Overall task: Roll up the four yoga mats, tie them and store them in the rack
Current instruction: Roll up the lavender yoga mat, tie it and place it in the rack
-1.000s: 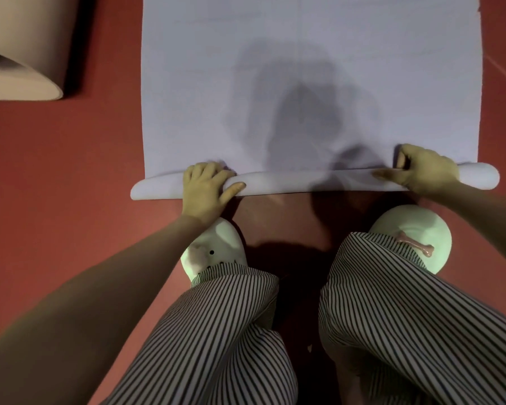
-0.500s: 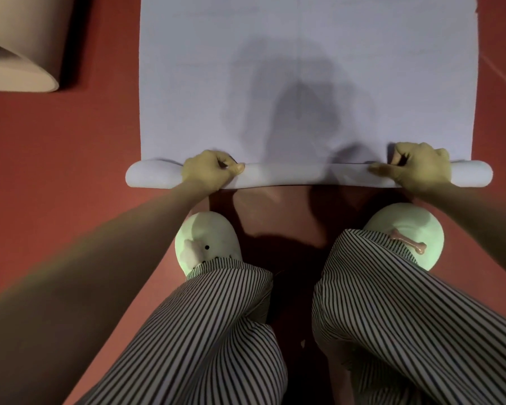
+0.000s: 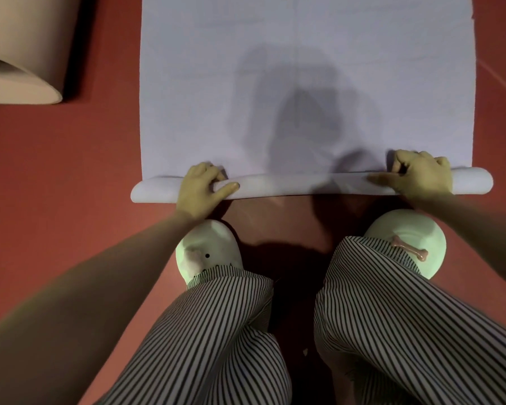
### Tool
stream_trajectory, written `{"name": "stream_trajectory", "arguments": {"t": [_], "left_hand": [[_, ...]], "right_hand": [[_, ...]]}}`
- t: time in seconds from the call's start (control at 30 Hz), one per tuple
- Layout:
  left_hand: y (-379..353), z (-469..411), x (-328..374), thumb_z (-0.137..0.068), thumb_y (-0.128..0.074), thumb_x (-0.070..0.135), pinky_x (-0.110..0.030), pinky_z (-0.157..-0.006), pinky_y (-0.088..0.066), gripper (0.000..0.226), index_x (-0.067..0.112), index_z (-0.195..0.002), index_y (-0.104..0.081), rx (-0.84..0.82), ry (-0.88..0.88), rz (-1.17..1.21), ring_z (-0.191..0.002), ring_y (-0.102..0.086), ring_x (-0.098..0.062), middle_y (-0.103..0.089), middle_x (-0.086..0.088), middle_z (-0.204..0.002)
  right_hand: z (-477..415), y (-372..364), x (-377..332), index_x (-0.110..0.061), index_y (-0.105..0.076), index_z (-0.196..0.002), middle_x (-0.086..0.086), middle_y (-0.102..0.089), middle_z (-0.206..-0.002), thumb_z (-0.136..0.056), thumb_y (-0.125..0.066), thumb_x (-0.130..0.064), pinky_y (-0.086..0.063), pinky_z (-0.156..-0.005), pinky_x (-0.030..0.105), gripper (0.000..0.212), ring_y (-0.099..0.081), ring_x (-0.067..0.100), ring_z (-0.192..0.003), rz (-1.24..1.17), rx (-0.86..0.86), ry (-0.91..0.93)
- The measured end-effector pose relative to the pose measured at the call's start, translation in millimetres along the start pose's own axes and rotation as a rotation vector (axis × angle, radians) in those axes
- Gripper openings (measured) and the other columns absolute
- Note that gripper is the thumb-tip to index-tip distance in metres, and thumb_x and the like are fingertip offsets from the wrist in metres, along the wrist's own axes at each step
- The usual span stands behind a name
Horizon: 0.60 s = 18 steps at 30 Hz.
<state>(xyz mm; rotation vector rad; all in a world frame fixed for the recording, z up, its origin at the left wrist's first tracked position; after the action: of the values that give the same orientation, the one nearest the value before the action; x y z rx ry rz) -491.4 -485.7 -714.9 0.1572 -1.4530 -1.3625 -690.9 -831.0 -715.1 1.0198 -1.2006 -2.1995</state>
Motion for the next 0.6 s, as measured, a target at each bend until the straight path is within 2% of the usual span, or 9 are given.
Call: {"name": "stream_trajectory", "arguments": {"t": [0.07, 0.1, 0.17, 0.23, 0.3, 0.43, 0.6], "left_hand": [[2, 13, -7, -0.084, -0.049, 0.051, -0.010, -0.092, -0.024, 0.049, 0.007, -0.096, -0.067, -0.052, -0.060, 0.017, -0.096, -0.041, -0.011, -0.055, -0.004, -0.097], [6, 16, -10, -0.086, -0.047, 0.048, -0.009, -0.096, -0.021, 0.050, 0.006, -0.106, -0.067, -0.095, -0.098, 0.002, -0.102, -0.041, -0.012, -0.056, -0.005, -0.102], [8, 20, -16, -0.089, -0.044, 0.046, -0.019, -0.098, -0.021, 0.049, 0.012, -0.117, -0.066, -0.088, -0.142, -0.114, -0.110, -0.042, -0.016, -0.060, -0.006, -0.110], [7, 25, -14, -0.090, -0.041, 0.050, -0.029, -0.088, -0.018, 0.045, 0.026, -0.119, -0.066, 0.020, -0.073, -0.292, -0.108, -0.041, -0.018, -0.063, 0.002, -0.110], [6, 27, -10, -0.090, -0.038, 0.052, -0.028, -0.082, -0.014, 0.044, 0.031, -0.118, -0.066, 0.052, -0.002, -0.345, -0.104, -0.042, -0.019, -0.062, 0.004, -0.103], [7, 23, -10, -0.092, -0.033, 0.048, -0.033, -0.087, -0.022, 0.048, 0.023, -0.116, -0.066, 0.002, -0.054, -0.336, -0.095, -0.052, -0.028, -0.061, -0.002, -0.095], [8, 25, -8, -0.089, -0.030, 0.050, -0.032, -0.081, -0.025, 0.053, 0.019, -0.113, -0.066, -0.031, -0.072, -0.294, -0.091, -0.052, -0.026, -0.066, 0.002, -0.098]], "right_hand": [[1, -2, 2, -0.011, -0.046, -0.067, 0.005, -0.058, -0.067, -0.075, -0.068, -0.054, -0.023, -0.077, 0.033, 0.048, -0.049, 0.023, -0.078, 0.010, 0.010, -0.002], [1, -2, 2, -0.011, -0.046, -0.067, 0.005, -0.058, -0.069, -0.075, -0.068, -0.054, -0.023, -0.077, 0.033, 0.048, -0.048, 0.023, -0.079, 0.016, 0.009, 0.002], [0, -1, 2, -0.011, -0.046, -0.067, 0.005, -0.057, -0.069, -0.075, -0.068, -0.053, -0.023, -0.077, 0.033, 0.048, -0.048, 0.024, -0.078, 0.019, 0.010, 0.013], [1, 0, 2, -0.010, -0.046, -0.067, 0.005, -0.057, -0.068, -0.075, -0.068, -0.053, -0.023, -0.077, 0.033, 0.048, -0.048, 0.024, -0.078, 0.011, 0.012, 0.015], [1, -1, 2, -0.010, -0.045, -0.067, 0.005, -0.056, -0.067, -0.075, -0.068, -0.052, -0.023, -0.076, 0.033, 0.048, -0.048, 0.024, -0.078, 0.000, 0.016, 0.017], [0, -1, 3, -0.010, -0.045, -0.067, 0.006, -0.057, -0.067, -0.075, -0.069, -0.053, -0.024, -0.074, 0.033, 0.049, -0.048, 0.025, -0.077, -0.008, 0.013, 0.012], [3, 0, 1, -0.010, -0.041, -0.065, 0.006, -0.056, -0.067, -0.075, -0.070, -0.051, -0.025, -0.072, 0.033, 0.050, -0.047, 0.023, -0.075, 0.005, 0.032, 0.011]]}}
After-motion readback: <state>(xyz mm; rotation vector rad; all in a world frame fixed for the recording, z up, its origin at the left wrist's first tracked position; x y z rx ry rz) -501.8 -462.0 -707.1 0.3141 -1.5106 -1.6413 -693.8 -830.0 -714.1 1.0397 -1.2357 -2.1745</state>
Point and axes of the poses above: each hand's wrist, its own z-axis away from the middle knuckle, its own y-axis out of the back of the hand, x = y × z, the point moved 2 cm from there along -z, towards the middle knuckle
